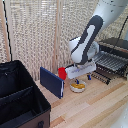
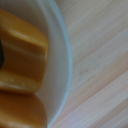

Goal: Gently stretch your hand towards the oven tray's handle, obtaining a firm grip, and draw it cautiously out of the oven. Transition your grip to the hot dog bowl, gingerly seizing the edge, and elevate it from the surface. Hover the bowl over the tray, delicately lower it, and temper your grip, establishing the bowl's equilibrium.

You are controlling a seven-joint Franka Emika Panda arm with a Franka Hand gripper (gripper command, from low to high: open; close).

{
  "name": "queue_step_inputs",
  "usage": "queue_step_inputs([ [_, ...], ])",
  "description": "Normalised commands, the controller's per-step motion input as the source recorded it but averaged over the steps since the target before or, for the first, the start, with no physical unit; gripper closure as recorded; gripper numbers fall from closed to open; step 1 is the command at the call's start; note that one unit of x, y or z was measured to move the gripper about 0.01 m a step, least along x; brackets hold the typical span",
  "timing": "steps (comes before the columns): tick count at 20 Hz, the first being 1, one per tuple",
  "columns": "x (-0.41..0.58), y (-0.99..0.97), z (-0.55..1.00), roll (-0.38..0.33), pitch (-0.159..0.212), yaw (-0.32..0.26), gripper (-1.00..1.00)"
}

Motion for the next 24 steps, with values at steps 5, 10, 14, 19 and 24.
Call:
queue_step_inputs([
  [5,-0.107,-0.26,-0.1,0.079,-0.207,0.141,-1.0],
  [10,-0.121,-0.07,-0.13,0.055,-0.17,0.097,1.0],
  [14,-0.041,0.0,-0.03,0.029,-0.05,0.003,1.0],
  [19,-0.028,0.0,0.0,0.0,-0.013,0.028,1.0],
  [24,0.0,0.0,-0.02,0.003,-0.057,0.019,1.0],
])
